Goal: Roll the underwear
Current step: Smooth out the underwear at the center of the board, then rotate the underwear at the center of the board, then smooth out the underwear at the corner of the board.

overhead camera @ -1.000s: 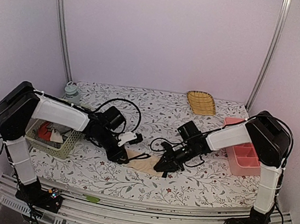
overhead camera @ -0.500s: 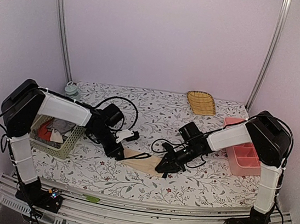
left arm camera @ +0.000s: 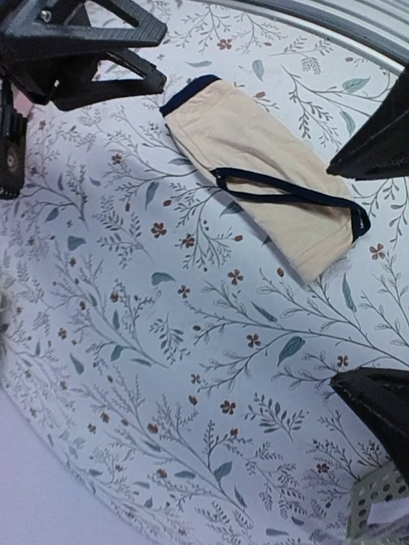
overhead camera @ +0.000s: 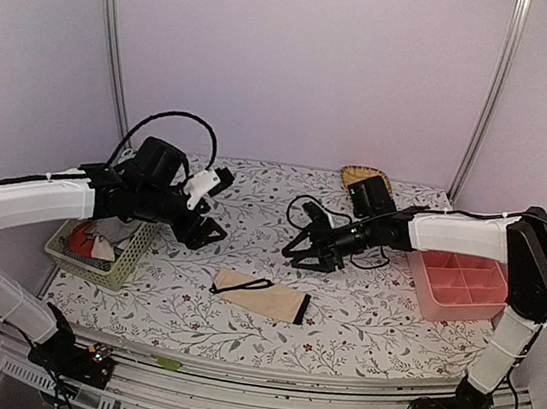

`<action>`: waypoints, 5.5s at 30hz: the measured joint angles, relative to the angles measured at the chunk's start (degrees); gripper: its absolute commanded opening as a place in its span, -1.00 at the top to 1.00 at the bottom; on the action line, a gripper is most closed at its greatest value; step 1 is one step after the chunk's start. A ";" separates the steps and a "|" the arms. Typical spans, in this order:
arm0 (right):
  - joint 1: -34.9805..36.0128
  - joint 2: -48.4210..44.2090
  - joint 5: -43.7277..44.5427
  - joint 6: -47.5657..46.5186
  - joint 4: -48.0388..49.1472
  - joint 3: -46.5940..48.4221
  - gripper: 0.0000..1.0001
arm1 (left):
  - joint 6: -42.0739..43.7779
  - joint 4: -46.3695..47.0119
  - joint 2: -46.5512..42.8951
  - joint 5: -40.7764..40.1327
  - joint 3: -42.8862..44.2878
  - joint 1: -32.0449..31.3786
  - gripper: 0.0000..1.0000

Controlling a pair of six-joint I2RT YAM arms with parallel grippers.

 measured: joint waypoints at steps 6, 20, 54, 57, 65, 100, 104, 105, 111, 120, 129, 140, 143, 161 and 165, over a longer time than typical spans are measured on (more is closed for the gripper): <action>-4.39 -6.16 9.86 -7.48 -1.92 3.50 -0.98 | -7.91 7.45 -10.88 -11.17 -2.71 0.02 -0.92; -10.88 5.66 20.24 -15.93 -11.21 6.14 -0.98 | -24.15 -0.42 -2.51 -12.92 -7.61 -14.10 -0.79; 7.10 3.76 48.19 -31.82 -12.17 -1.99 -0.98 | -28.68 0.92 19.04 -23.61 -4.33 -15.21 -0.89; 8.24 2.36 45.22 -30.32 -9.51 -4.44 -0.98 | -25.46 2.67 20.48 -23.08 -3.02 -14.45 -0.89; 15.26 4.13 37.79 -26.36 -2.86 -4.22 -0.98 | -19.34 6.47 23.82 -20.46 0.00 -13.09 -0.88; 21.44 -24.22 43.45 -7.98 -3.69 -8.31 -0.98 | -16.59 9.75 -9.01 -3.72 -12.11 -7.54 -0.88; 17.68 -17.88 37.83 -8.61 0.13 -3.28 -0.84 | -17.22 8.72 -5.64 -2.95 -10.91 -6.12 -0.75; 16.65 -15.74 35.19 -8.68 0.85 -2.40 -0.80 | -17.46 8.26 -4.33 -2.73 -10.27 -5.73 -0.72; 16.24 -2.47 22.97 -9.81 0.76 0.52 -0.69 | -18.18 6.40 5.62 -2.73 -3.28 -4.74 -0.54; 18.34 3.28 14.73 -12.37 0.44 0.68 -0.68 | -16.74 4.02 20.61 -5.55 7.41 -4.00 -0.49; 17.33 10.80 10.73 -15.93 0.96 1.01 -0.64 | -13.27 0.09 33.97 -10.71 17.05 -2.89 -0.44; 16.09 10.86 7.74 -18.01 -1.11 1.09 -0.64 | -7.43 -2.38 42.23 -14.95 27.52 -0.46 -0.43; 16.02 10.91 7.50 -18.23 -1.55 1.14 -0.63 | -6.40 -2.56 41.42 -12.52 27.02 -0.13 -0.43; 15.96 11.47 6.08 -18.43 -2.16 1.46 -0.61 | -6.88 -5.38 31.06 6.21 16.74 0.68 -0.39; 15.87 11.72 5.51 -18.43 -2.16 1.57 -0.61 | -6.64 -6.12 34.95 4.15 18.25 0.68 -0.38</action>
